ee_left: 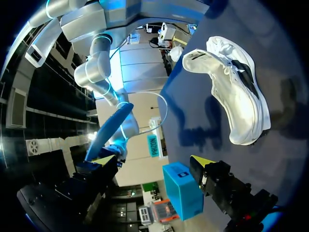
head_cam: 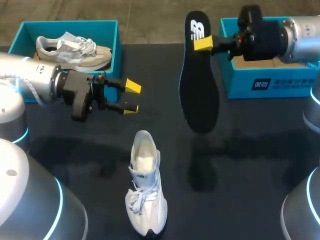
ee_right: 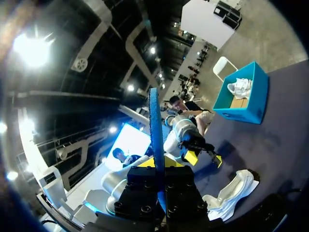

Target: Take the shoe out of the shoebox, open the shoe tongue, remove and reinsert the insole, then place the shoe into the shoebox

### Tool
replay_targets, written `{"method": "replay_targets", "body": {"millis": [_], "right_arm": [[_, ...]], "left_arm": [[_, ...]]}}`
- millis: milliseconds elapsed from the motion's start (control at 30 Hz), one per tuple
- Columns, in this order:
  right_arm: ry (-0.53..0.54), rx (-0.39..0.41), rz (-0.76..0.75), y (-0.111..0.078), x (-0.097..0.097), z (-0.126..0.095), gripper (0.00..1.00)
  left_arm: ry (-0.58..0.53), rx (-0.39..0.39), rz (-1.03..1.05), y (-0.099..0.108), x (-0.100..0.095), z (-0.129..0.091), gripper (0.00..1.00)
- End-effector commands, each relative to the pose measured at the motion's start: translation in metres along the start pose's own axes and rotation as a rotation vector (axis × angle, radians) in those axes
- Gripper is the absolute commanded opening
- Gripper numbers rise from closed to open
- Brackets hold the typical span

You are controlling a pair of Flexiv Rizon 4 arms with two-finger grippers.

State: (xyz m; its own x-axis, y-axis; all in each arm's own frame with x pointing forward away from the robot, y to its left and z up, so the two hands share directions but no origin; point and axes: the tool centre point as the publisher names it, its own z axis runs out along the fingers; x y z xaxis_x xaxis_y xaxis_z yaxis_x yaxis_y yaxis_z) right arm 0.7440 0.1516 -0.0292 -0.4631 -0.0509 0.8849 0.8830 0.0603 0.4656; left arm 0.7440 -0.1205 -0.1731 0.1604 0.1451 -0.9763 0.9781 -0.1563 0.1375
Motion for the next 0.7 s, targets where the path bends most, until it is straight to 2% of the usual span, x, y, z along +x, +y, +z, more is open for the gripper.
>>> {"method": "replay_targets", "body": {"millis": [33, 300, 467, 667, 700], "right_arm": [[0.002, 0.009, 0.0, 0.003, -0.002, 0.002, 0.0], [0.002, 0.009, 0.0, 0.003, -0.002, 0.002, 0.0], [0.066, 0.014, 0.16, 0.006, -0.023, 0.0, 0.0], [0.043, 0.009, 0.244, 0.004, -0.039, -0.001, 0.0], [0.014, 0.021, 0.264, 0.004, -0.044, -0.001, 0.0]], "left_arm": [[0.0, -0.002, 0.001, 0.0, 0.0, 0.001, 1.0], [0.0, -0.002, 0.001, 0.0, 0.0, 0.001, 1.0], [0.0, -0.002, 0.001, 0.0, 0.0, 0.001, 1.0], [0.0, -0.002, 0.001, 0.0, 0.0, 0.001, 1.0], [0.0, -0.002, 0.001, 0.0, 0.0, 0.001, 1.0]]}}
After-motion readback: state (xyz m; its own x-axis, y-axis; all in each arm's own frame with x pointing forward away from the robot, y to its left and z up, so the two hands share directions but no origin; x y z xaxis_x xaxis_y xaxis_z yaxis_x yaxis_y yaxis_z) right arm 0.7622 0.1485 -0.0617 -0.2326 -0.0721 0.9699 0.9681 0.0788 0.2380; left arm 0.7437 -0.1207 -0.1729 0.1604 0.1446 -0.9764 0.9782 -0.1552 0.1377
